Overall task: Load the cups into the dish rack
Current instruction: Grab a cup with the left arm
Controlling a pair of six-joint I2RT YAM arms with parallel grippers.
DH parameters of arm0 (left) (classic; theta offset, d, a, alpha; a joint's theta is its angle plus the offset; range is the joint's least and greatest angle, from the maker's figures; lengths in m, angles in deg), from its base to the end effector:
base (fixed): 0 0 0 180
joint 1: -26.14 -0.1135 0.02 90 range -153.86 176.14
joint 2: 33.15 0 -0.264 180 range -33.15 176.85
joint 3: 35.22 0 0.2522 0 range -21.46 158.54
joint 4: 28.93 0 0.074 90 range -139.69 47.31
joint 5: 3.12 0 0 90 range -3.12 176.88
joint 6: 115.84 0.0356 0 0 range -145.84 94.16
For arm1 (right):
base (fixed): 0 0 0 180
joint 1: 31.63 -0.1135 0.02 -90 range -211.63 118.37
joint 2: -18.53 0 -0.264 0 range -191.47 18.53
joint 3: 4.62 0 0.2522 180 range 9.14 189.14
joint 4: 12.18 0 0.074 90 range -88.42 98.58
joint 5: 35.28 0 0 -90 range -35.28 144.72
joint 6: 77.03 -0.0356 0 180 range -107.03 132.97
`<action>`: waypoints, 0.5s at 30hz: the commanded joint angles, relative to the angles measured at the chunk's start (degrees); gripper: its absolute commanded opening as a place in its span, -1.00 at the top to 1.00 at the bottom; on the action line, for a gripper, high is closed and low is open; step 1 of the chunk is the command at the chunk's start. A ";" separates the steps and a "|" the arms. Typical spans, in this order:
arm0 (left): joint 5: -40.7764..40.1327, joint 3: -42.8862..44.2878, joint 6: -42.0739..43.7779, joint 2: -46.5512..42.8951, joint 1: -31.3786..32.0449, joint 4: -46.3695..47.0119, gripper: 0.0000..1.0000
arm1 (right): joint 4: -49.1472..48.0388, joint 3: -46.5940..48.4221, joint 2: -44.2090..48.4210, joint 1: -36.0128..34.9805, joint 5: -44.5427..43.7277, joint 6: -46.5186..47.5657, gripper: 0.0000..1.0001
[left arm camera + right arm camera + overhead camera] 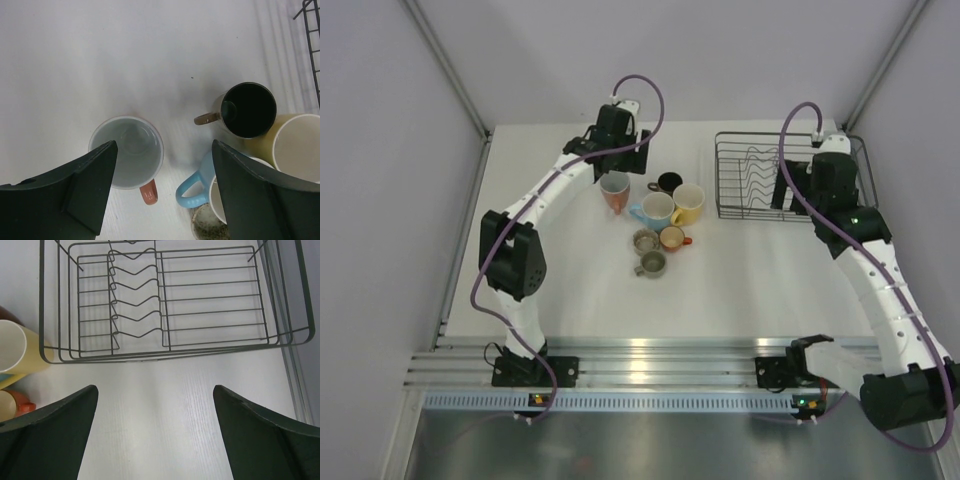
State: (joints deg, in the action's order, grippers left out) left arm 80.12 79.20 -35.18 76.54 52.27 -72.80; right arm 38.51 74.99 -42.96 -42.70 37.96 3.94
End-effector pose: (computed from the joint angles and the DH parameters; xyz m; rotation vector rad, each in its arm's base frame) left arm 0.4015 -0.1923 0.3138 0.2666 2.2401 -0.1998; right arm 0.2226 0.0331 0.3657 0.1325 2.1099 -0.1042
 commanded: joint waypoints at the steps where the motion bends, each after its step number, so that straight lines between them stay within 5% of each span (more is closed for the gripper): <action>1: -2.46 -0.20 -0.59 -0.18 -0.29 1.37 -0.63 | -1.24 -0.89 2.34 0.35 -1.88 -0.89 -0.99; 15: -2.11 -3.19 -4.63 3.86 0.06 0.58 -0.44 | -0.63 -2.56 4.54 0.35 -2.76 -1.33 -0.99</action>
State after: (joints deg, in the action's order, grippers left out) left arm 78.46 76.88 -38.37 79.66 52.11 -72.93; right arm 38.51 73.13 -40.40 -42.70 36.54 3.26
